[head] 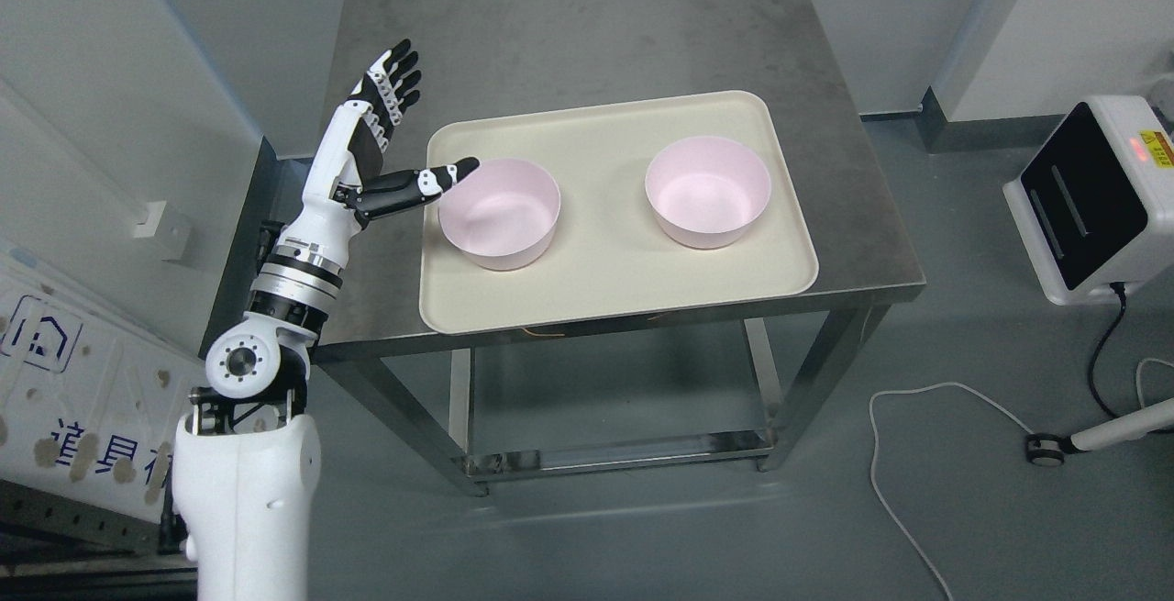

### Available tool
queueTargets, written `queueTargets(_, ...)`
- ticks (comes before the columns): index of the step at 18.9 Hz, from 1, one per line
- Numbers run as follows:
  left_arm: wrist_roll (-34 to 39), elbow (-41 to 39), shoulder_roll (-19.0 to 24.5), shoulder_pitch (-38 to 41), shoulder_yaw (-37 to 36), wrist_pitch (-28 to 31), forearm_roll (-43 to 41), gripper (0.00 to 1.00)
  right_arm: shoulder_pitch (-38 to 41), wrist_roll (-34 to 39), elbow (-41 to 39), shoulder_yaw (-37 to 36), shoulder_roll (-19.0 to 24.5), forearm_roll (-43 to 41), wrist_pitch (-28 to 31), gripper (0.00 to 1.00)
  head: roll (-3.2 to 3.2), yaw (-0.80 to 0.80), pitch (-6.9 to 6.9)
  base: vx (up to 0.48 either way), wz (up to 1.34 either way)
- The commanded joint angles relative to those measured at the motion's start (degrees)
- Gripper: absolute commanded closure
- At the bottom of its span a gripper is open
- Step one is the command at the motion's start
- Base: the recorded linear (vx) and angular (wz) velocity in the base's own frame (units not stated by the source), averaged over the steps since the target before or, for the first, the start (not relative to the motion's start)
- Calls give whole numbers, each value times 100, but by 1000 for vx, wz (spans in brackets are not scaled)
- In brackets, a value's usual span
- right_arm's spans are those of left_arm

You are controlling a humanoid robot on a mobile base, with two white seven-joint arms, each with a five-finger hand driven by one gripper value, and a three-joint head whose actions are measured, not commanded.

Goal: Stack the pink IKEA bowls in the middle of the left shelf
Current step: 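Reach the left hand toward the pink bowl nearer the robot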

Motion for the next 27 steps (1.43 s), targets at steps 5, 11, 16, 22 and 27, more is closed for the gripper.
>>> queueTargets(5, -692, 933, 2043, -706, -846, 435, -549, 10, -1, 5, 1, -62, -100, 44, 4, 0, 0, 0, 0, 3, -4)
queueTargets(11, -1079, 934, 1771, -829, -1259, 435, -700, 23, -1, 5, -7, -62, -100, 44, 4, 0, 0, 0, 0, -1, 6)
queueTargets(16, -1079, 960, 1604, -1093, -1628, 435, -857, 29, -1, 5, 1, -62, -100, 44, 4, 0, 0, 0, 0, 0, 0)
queueTargets(22, -1097, 978, 1269, -1172, -1988, 435, -1226, 33, -1, 5, -7, -62, -100, 44, 4, 0, 0, 0, 0, 0, 0)
queueTargets(27, -1114, 1180, 1103, -1523, -2138, 409, -2158, 37, -1, 5, 1, -62, -100, 44, 4, 0, 0, 0, 0, 0, 0)
